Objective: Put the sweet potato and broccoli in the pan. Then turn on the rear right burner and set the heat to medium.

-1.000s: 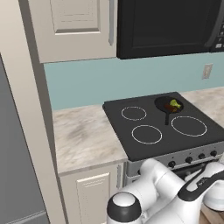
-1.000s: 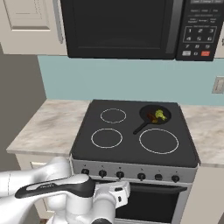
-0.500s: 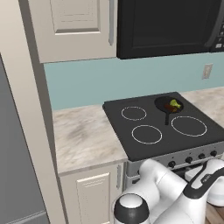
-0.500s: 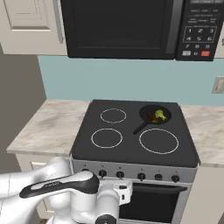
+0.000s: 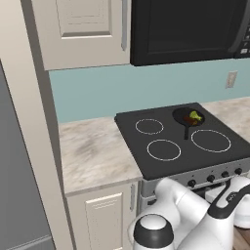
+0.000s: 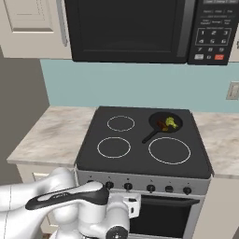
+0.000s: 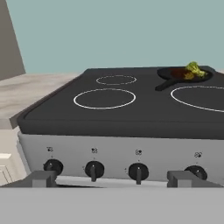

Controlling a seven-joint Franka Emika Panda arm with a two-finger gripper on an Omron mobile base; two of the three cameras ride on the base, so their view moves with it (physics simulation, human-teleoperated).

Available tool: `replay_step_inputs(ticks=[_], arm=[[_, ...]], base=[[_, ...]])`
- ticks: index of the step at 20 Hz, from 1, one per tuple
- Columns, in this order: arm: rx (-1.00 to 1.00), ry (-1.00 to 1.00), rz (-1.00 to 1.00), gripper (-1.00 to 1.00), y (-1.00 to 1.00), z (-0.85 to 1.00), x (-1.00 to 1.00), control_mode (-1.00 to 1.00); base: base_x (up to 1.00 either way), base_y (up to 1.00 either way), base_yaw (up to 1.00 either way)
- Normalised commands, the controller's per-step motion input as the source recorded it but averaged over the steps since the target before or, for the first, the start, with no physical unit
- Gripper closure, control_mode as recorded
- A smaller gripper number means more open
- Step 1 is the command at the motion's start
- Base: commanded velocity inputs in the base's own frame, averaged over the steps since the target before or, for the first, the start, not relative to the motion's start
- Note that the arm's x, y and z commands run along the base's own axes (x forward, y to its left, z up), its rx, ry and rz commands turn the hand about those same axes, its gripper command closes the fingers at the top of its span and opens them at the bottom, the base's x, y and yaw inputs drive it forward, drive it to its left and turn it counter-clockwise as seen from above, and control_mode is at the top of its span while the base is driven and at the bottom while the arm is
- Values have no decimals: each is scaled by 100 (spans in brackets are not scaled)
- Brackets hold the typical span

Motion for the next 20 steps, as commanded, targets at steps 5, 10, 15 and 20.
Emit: replay_step_inputs(ticks=[5,10,15,20], arm=[[0,2,0,-100,21,-2,22,-100],[0,0,0,-100,23,-3,32,-100],[0,0,0,-100,18,-11,24,-100],[0,0,0,-100,17,-21,15,-100]], base=[[0,0,0],[0,0,0],[0,0,0],[0,0,0]])
